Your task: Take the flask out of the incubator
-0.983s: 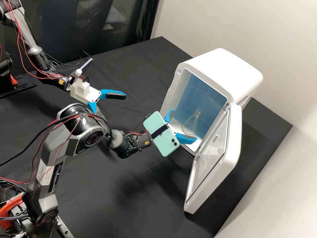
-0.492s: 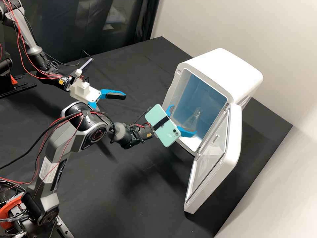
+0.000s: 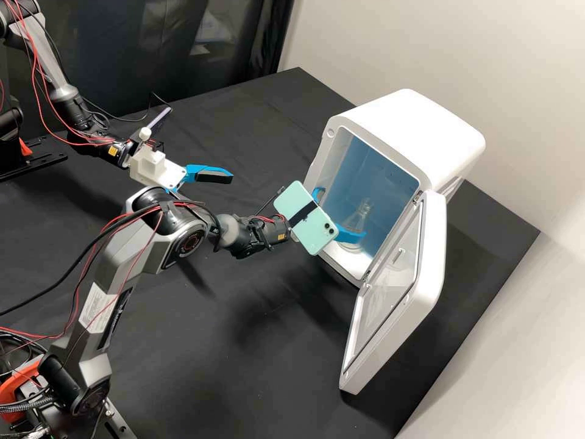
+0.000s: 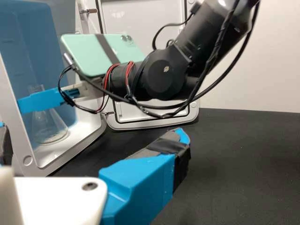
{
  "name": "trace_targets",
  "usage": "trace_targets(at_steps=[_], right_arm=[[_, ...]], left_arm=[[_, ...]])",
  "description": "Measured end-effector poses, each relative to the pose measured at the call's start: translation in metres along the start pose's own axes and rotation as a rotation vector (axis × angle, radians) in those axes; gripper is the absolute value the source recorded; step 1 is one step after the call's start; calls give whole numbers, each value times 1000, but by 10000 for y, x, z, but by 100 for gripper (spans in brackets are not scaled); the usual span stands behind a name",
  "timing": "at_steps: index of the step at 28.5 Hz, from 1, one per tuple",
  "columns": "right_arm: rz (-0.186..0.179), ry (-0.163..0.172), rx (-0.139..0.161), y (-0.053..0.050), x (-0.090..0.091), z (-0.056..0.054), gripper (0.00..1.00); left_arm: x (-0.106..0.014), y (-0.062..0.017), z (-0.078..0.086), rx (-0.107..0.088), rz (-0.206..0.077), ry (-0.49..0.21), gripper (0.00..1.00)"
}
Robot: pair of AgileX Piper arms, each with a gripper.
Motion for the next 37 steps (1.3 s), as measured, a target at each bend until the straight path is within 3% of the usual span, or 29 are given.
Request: trace_targets(at_steps=[4,8,13,14,21,25,37], right_arm=[[-7,-19,11,-38,43,34,100],[-20,-31,-16,-95,86,78,100],[-46,-58,-8,-145,117,129,100],[-45,-61,-8,-141,120,139,0],[-30,-73,-2,-64,141,211,0],[-31,-63,22,-32,152,233,0],[-35,-36,159,76,112,246,0]], left_arm=[[-2,5,8,0,2,-2,100],[-1,1,31,1,0,-9,100],[-3,7,40,1,2,-12,100],[-3,7,40,1,2,-12,100],[-3,2,65,1,1,-20,100],[-3,1,70,1,1,-22,100],[-7,14,73,2,5,-22,100]])
